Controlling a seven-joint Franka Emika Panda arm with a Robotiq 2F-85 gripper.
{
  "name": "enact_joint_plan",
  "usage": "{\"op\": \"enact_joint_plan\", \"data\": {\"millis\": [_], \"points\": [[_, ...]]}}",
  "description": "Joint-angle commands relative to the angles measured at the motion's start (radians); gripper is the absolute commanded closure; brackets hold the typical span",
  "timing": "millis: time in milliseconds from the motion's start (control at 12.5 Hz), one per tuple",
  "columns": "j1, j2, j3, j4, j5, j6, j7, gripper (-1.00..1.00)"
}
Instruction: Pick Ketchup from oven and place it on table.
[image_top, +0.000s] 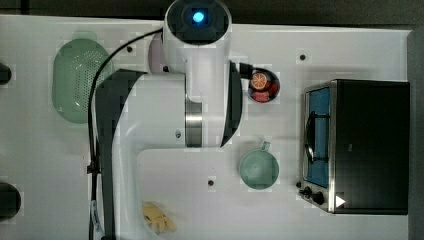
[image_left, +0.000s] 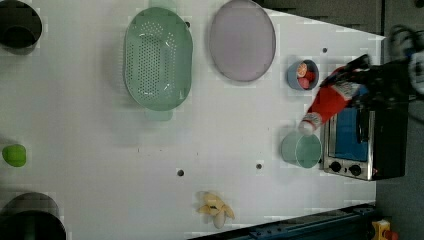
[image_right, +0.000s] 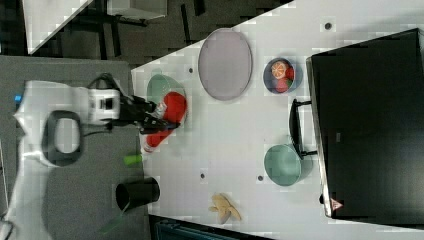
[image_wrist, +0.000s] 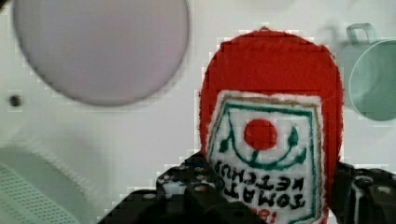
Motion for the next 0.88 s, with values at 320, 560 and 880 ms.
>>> {"op": "enact_joint_plan", "data": {"millis": [320,560,880], "points": [[-0.069,-0.005,-0.050,-0.281,-0.015,0.312,0.002,-0.27],[-0.070,0.017,-0.050,-0.402,-0.015,0.456,0.002,-0.27],[-0.070,0.079,-0.049,-0.465,-0.015,0.617,0.002,-0.34]]}}
